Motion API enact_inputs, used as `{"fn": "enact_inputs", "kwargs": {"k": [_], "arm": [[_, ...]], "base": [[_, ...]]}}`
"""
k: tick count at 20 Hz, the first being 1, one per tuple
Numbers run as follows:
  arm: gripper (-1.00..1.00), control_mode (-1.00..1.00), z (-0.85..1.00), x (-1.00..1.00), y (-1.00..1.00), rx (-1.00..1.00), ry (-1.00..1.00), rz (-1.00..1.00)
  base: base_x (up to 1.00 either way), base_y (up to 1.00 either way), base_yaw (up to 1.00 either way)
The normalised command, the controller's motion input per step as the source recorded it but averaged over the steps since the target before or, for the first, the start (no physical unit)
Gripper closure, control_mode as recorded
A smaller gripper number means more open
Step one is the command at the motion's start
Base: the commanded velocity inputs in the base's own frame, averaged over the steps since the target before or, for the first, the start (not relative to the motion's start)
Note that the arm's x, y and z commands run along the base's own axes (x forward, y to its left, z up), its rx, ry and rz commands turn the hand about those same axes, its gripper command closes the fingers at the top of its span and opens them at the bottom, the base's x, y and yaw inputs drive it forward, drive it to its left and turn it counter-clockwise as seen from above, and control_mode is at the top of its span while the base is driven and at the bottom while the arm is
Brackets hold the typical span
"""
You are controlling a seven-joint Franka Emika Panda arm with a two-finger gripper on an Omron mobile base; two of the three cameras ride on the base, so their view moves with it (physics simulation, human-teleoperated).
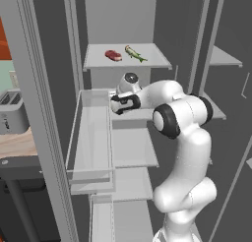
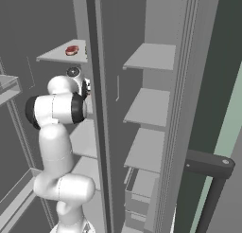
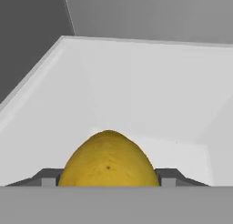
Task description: Gather the cucumber and lemon from the fridge and place them on a tray on the dining counter. Then gather the steak and fish from the fridge and place them on the other tray.
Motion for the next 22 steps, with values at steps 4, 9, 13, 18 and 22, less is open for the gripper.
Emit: {"fn": "enact_inputs", "kwargs": {"k": [4, 9, 13, 18, 22], "arm": [[1.00, -1.00, 0.05, -0.82, -0.24, 0.00, -0.25, -0.04], [1.00, -1.00, 0.58, -0.94, -0.30, 0.00, -0.24, -0.02], [1.00, -1.00, 1.00, -0.85, -0.06, 0.00, -0.10, -0.04], [1.00, -1.00, 0.97, -0.70, -0.01, 0.00, 0.03, -0.04], [1.00, -1.00, 0.89, -0.65, -0.12, 0.00, 0.16, -0.08]], "base": [[0.00, 0.00, 0.00], [0.00, 0.00, 0.00], [0.00, 0.00, 0.00], [0.00, 0.00, 0.00], [0.00, 0.00, 0.00]]}}
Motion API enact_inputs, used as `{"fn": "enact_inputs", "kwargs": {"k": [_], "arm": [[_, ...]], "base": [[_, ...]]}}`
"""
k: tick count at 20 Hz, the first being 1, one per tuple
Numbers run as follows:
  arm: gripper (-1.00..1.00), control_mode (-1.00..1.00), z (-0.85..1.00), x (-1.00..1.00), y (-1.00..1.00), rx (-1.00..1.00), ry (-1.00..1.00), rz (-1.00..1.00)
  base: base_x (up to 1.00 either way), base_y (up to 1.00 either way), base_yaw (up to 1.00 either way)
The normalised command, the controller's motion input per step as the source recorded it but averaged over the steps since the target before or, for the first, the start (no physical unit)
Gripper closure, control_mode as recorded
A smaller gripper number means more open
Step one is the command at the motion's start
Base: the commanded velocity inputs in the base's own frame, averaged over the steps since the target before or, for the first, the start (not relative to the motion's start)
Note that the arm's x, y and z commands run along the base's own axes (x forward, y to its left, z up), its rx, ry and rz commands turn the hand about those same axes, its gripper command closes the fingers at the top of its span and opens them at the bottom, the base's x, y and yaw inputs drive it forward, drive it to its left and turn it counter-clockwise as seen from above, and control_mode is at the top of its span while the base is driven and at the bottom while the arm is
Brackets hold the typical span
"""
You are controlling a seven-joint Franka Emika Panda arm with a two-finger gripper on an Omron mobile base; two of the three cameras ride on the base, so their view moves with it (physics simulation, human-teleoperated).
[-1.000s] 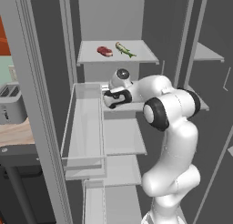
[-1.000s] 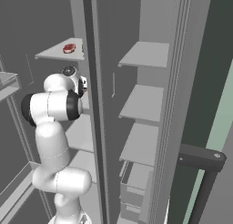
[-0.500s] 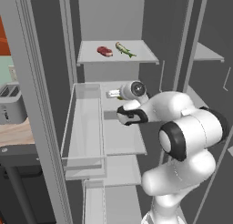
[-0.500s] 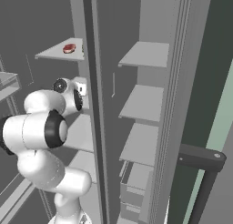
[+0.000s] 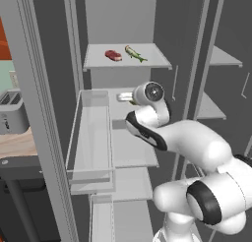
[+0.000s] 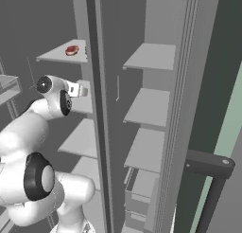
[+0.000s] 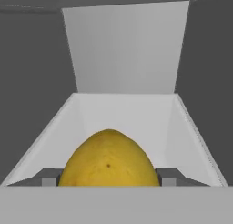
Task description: Gather the cucumber and lemon from the fridge and place them on a tray on the dining counter. Then gather the steak and fish from the fridge and place them on the other tray.
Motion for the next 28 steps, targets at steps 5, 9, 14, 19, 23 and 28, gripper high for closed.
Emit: {"fn": "enact_inputs", "kwargs": {"k": [5, 9, 14, 19, 23, 28], "arm": [[1.00, -1.00, 0.67, -0.71, -0.23, 0.01, 0.14, -0.07], [1.00, -1.00, 0.02, -0.99, -0.20, 0.01, 0.00, -0.04], [1.00, -1.00, -0.02, -1.00, -0.32, 0.03, -0.01, -0.03], [1.00, -1.00, 0.08, -0.85, -0.30, 0.02, 0.07, 0.00], [1.00, -1.00, -0.08, -0.85, -0.25, 0.02, 0.08, 0.00], [1.00, -1.00, -0.08, -0.94, -0.17, 0.03, 0.08, 0.00]], "base": [[0.00, 0.00, 0.00], [0.00, 0.00, 0.00], [0.00, 0.00, 0.00], [0.00, 0.00, 0.00], [0.00, 0.00, 0.00], [0.00, 0.00, 0.00]]}}
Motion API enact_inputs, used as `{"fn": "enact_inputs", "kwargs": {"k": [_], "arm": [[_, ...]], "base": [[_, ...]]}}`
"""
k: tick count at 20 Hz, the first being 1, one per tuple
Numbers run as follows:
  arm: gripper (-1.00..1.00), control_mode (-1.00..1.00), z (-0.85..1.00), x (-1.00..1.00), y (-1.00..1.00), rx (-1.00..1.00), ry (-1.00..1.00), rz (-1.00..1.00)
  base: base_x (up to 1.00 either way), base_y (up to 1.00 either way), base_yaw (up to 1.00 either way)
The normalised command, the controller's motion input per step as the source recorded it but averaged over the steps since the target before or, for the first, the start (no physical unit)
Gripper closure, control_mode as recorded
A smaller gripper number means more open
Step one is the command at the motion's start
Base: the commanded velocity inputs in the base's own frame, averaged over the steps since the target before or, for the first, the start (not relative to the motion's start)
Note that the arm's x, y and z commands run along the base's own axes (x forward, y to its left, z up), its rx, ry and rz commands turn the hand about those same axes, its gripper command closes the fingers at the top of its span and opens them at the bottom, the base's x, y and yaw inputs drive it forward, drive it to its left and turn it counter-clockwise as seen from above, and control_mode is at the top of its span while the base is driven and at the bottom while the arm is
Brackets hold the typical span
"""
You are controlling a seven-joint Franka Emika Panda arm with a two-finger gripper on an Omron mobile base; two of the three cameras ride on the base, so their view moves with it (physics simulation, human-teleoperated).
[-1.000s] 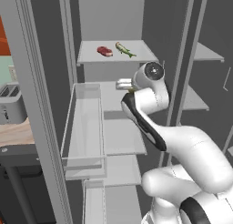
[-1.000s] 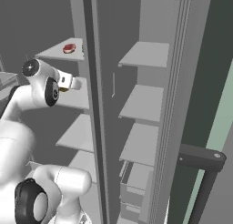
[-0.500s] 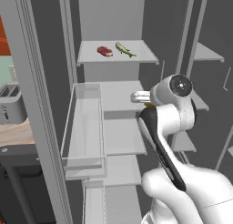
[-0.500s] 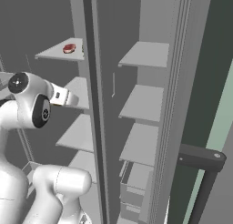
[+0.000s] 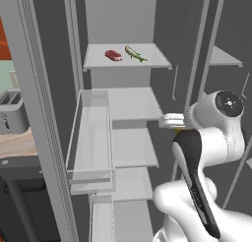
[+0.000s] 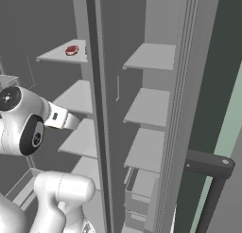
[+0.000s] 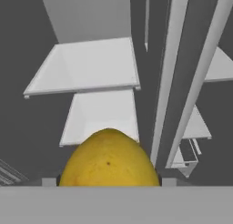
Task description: Gather the cucumber and lemon from the fridge and place them on a tray on the dining counter. Then gather the steak and fish from the fridge and place them on the other tray.
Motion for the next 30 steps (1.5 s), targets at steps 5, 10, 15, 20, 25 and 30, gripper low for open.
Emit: {"fn": "enact_inputs", "kwargs": {"k": [5, 10, 15, 20, 25, 30], "arm": [[1.00, -1.00, -0.01, -0.76, -0.17, 0.04, 0.14, -0.01], [1.00, -1.00, -0.17, -0.34, -0.04, 0.01, 0.12, 0.00], [1.00, -1.00, -0.02, 0.00, 0.00, 0.00, 0.03, 0.00], [1.00, -1.00, -0.10, -0.01, 0.00, 0.00, 0.01, 0.00], [1.00, 1.00, -0.04, -0.05, 0.00, 0.00, 0.00, 0.00], [1.00, 1.00, 0.00, 0.00, 0.00, 0.00, 0.00, 0.00]], "base": [[0.00, 0.00, 0.00], [0.00, 0.00, 0.00], [0.00, 0.00, 0.00], [0.00, 0.00, 0.00], [-0.39, 0.00, 0.00], [-0.60, 0.10, 0.00]]}}
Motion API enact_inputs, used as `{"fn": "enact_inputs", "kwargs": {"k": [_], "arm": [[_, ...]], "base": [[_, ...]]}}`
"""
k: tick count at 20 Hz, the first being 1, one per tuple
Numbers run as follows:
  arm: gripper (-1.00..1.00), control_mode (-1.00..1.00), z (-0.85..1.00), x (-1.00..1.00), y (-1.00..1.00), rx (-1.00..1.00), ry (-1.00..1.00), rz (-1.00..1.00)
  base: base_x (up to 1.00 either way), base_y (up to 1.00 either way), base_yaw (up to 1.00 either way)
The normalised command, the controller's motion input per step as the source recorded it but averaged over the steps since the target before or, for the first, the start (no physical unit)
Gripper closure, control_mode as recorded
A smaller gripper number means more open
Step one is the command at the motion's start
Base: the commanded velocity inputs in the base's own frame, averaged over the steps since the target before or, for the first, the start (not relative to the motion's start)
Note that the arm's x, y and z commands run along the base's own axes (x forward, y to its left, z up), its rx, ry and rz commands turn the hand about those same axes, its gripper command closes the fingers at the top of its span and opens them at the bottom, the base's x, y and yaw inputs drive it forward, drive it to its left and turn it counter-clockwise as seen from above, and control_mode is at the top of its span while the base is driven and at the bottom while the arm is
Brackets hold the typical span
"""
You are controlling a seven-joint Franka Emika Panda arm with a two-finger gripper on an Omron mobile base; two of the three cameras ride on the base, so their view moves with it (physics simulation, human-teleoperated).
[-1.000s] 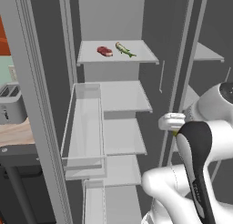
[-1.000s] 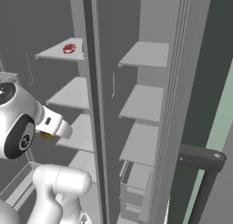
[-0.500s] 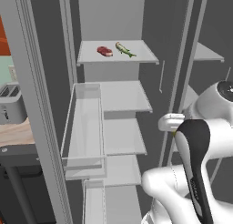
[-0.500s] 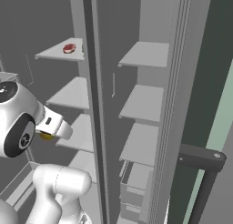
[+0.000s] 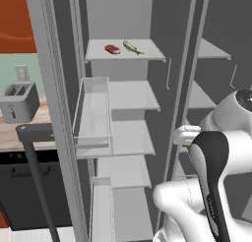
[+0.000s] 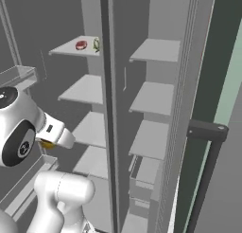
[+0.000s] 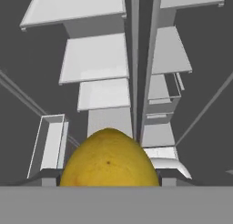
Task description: Gather the cucumber and lemon from the fridge and place them on a tray on the dining counter. Then gather the steak and fish from the fridge and place them on the other tray.
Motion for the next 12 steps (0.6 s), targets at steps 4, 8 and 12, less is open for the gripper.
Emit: {"fn": "enact_inputs", "kwargs": {"k": [4, 8, 12], "arm": [[1.00, 1.00, 0.00, 0.00, 0.00, 0.00, 0.00, 0.00], [1.00, 1.00, 0.00, 0.00, 0.00, 0.00, 0.00, 0.00], [1.00, 1.00, 0.00, 0.00, 0.00, 0.00, 0.00, 0.00]], "base": [[-0.72, 0.17, 0.00], [-0.81, 0.26, 0.00], [-0.81, 0.50, 0.02]]}}
